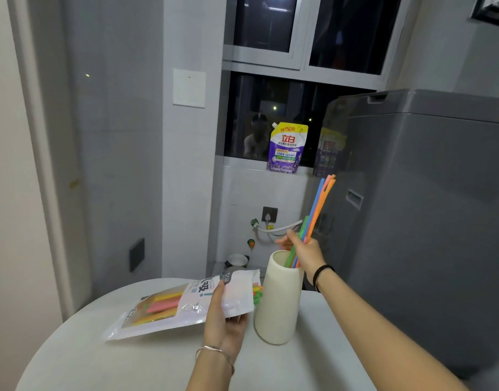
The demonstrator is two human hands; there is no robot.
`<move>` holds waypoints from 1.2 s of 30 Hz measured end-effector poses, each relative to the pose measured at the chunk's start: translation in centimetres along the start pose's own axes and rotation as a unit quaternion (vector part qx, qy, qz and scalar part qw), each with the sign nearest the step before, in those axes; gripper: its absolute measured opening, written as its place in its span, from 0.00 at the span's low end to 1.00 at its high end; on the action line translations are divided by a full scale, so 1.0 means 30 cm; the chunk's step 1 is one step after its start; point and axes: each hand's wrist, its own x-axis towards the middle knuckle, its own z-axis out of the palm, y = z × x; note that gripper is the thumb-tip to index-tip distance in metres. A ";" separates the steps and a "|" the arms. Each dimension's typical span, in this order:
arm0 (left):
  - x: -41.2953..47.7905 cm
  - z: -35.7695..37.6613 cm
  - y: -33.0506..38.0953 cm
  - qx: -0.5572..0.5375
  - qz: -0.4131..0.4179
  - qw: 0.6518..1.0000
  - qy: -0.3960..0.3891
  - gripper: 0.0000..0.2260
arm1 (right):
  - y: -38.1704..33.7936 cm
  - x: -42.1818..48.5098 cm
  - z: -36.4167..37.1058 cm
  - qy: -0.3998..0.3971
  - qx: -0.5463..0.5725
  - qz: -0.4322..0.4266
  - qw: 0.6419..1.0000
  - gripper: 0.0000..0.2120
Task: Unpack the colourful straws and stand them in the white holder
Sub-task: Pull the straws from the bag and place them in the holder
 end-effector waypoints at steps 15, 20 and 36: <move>0.002 -0.002 0.023 0.003 0.001 1.000 0.002 0.06 | 0.017 -0.020 -0.039 -0.025 -0.117 0.073 0.990 0.07; -0.008 -0.005 0.036 0.025 0.005 1.000 -0.009 0.09 | -0.005 -0.032 -0.053 -0.026 -0.098 0.059 0.993 0.10; -0.129 -0.036 0.030 0.228 0.143 0.963 -0.017 0.23 | 0.046 -0.475 0.176 0.051 0.290 0.176 0.939 0.15</move>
